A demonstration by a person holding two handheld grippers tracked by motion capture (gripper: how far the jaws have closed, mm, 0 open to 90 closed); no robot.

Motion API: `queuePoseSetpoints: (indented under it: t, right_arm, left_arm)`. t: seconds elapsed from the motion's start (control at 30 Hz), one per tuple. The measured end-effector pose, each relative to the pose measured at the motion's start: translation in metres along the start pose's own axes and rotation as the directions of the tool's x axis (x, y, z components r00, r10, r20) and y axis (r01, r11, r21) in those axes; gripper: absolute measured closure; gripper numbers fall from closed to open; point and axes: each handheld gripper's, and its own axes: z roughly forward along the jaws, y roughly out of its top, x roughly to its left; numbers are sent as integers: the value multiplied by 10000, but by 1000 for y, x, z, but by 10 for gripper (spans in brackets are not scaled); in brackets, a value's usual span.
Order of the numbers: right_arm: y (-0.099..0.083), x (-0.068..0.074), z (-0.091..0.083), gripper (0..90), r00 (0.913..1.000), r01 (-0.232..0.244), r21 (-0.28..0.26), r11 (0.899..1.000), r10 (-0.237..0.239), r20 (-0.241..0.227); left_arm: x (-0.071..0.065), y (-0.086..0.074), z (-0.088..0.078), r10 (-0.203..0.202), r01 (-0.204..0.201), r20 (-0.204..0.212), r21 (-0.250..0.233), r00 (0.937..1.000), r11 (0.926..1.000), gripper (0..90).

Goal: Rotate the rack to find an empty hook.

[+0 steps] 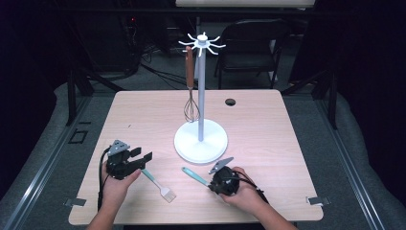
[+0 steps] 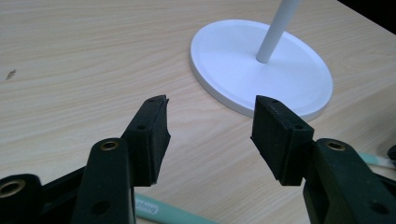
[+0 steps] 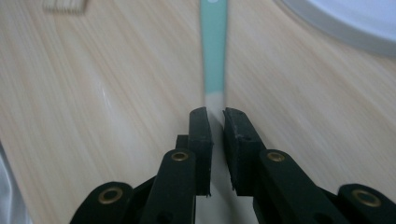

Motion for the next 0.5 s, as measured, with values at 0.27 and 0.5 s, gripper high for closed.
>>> queuePoseSetpoints:
  t: [0.27,0.5]
  right_arm:
    - [-24,-10,-18,776,9990,-430,125,9990,429,94]
    - [-6,-7,-10,765,9992,-150,-147,9998,155,359]
  left_arm:
    - [-4,2,8,72,-73,190,66,9998,10000,454]
    - [-6,-1,6,75,-77,198,65,9998,9999,445]
